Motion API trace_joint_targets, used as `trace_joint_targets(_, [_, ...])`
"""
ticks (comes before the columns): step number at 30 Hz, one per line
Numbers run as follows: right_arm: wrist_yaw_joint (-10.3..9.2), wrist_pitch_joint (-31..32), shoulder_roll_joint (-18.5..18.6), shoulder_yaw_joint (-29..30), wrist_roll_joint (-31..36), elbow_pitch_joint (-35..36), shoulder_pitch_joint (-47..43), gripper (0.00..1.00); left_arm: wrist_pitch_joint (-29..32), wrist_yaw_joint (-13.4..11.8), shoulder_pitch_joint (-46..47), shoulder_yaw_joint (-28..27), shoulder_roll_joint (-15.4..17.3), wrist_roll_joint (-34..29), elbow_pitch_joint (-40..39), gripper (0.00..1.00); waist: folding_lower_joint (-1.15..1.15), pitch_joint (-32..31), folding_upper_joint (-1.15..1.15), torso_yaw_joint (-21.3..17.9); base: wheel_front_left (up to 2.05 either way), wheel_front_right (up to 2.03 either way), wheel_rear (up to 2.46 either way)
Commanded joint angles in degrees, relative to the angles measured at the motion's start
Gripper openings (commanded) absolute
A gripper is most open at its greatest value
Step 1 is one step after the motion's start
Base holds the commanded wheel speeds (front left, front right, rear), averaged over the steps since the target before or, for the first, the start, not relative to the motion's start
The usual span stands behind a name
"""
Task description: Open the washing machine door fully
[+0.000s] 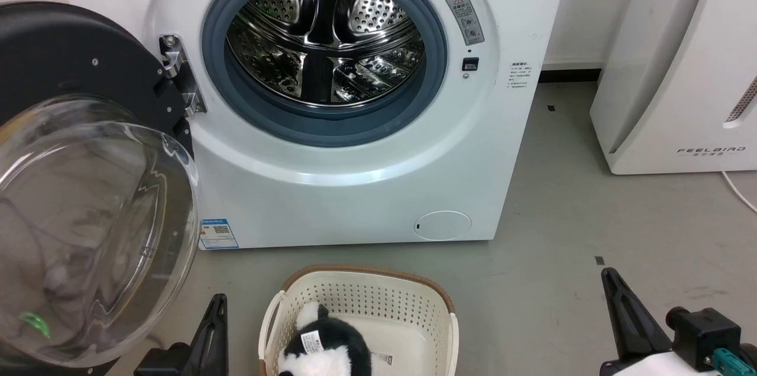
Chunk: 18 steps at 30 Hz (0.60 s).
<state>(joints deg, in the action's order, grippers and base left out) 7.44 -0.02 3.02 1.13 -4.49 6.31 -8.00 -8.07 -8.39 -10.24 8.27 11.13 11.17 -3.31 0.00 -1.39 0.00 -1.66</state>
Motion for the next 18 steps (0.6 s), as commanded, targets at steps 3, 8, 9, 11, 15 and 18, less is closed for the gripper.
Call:
trace_joint_targets(3, [0.01,0.0,0.0,-0.2,0.6,-0.4,1.1,0.00,0.4,0.5,1.5,-0.5,-0.6,-0.8,0.2,0.00,0.00,0.0,0.00,0.1,0.00,0.00,0.00])
trace_joint_targets(8, [0.01,0.0,0.0,-0.2,0.8,-0.7,1.4,0.00,0.8,0.9,2.0,-0.9,-1.0,-1.3,0.4,0.00,0.00,0.1,0.00,0.1,0.00,0.00,0.00])
trace_joint_targets(9, [0.01,0.0,0.0,-0.2,0.8,-0.8,1.5,0.00,0.9,1.0,2.1,-1.0,-1.1,-1.4,0.4,0.00,0.00,0.1,0.00,0.2,0.00,0.00,0.00])
trace_joint_targets(11, [0.01,0.0,0.0,-0.3,0.9,-0.9,1.7,0.00,1.0,1.1,2.3,-1.2,-1.3,-1.6,0.5,0.00,0.00,0.2,0.00,0.2,0.00,0.00,0.00])
trace_joint_targets(15, [0.02,0.0,0.0,-0.3,1.1,-1.1,1.9,0.00,1.4,1.5,2.6,-1.5,-1.6,-2.1,0.6,0.00,0.00,0.2,0.00,0.3,0.00,0.00,0.00])
trace_joint_targets(18, [0.02,0.0,-0.1,-0.3,1.2,-1.3,2.2,0.00,1.6,1.7,2.9,-1.7,-1.8,-2.4,0.7,0.00,0.00,0.3,0.00,0.3,0.00,0.00,0.00])
